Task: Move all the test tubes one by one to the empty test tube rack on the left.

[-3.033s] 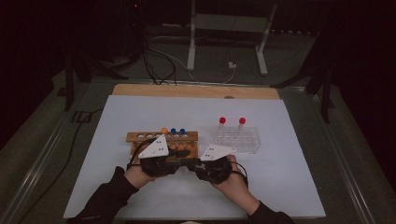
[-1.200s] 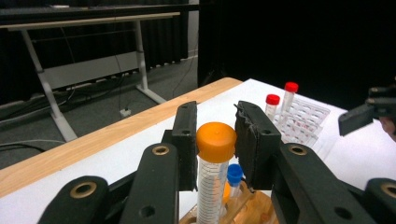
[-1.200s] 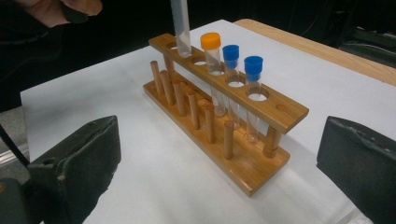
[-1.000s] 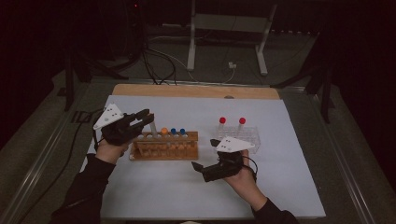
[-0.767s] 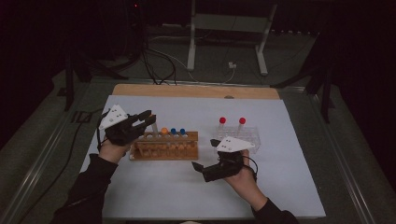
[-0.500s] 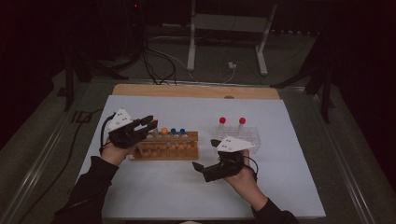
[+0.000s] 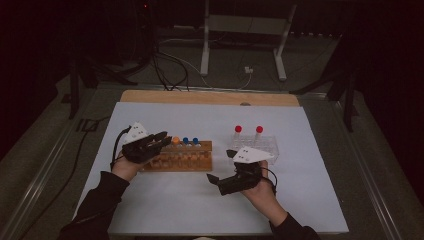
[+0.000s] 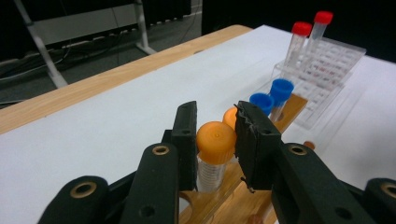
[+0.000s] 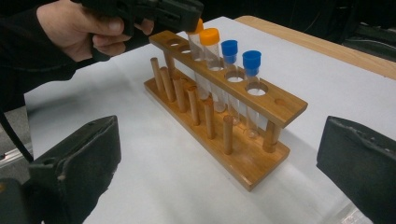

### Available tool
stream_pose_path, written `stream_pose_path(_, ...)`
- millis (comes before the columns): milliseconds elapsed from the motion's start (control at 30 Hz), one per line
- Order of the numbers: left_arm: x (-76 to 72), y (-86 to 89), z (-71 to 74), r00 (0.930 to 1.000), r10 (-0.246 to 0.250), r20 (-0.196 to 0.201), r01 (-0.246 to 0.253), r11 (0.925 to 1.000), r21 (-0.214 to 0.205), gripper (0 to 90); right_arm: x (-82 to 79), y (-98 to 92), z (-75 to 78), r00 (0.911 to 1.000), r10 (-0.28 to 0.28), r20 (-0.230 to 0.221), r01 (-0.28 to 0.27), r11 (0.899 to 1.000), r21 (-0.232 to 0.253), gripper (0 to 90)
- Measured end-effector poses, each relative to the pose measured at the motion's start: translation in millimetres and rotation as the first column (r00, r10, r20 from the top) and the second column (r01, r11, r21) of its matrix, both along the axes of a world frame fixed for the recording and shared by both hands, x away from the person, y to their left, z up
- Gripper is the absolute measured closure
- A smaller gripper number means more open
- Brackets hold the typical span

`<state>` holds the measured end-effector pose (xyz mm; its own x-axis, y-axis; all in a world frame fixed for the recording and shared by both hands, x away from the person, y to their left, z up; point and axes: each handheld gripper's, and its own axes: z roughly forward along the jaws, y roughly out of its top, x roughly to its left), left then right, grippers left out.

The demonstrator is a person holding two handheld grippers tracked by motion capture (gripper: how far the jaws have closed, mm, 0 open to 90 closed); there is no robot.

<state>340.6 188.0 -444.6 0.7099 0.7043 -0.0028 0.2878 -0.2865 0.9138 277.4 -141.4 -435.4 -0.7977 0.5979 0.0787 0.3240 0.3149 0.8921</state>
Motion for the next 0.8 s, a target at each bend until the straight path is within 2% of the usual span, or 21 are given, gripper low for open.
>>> stream_pose_path(233, 1.7, 0.3, -1.3, 0.9998, -0.003, -0.021, 0.003, 1.0, 0.004, 71.3, 0.3, -0.3, -0.3, 1.0, 0.001, -0.001, -0.001, 1.0, -0.004, 0.0)
stream_pose_path(367, 2.0, 1.5, -2.3, 0.9993, -0.012, -0.035, 0.012, 0.9999, -0.008, 70.3, 0.2, -1.2, 0.5, 1.0, 0.001, -0.001, -0.001, 1.0, 0.002, 0.0)
stream_pose_path(433, 1.3, 2.7, -3.3, 0.9989, -0.033, -0.032, 0.033, 0.9994, -0.012, 63.8, 0.7, -2.5, 1.1, 1.0, -0.004, 0.005, 0.004, 1.0, 0.003, 0.0)
stream_pose_path(600, -3.4, 5.0, 0.8, 0.9985, -0.052, -0.018, 0.051, 0.9981, -0.034, 38.7, 3.9, -11.0, 5.8, 0.9993, -0.028, 0.026, 0.028, 1.0, 0.004, 0.0)
stream_pose_path(733, -7.7, 6.5, 5.2, 0.9977, -0.068, 0.004, 0.068, 0.9962, -0.055, 30.6, 9.9, -24.3, 11.5, 0.9948, -0.085, 0.057, 0.085, 0.996, 0.002, 0.0)
stream_pose_path(800, -9.2, 6.9, 6.7, 0.9967, -0.082, 0.0, 0.082, 0.9946, -0.064, 26.4, 13.7, -32.1, 13.2, 0.9919, -0.11, 0.064, 0.11, 0.994, 0.003, 0.0)
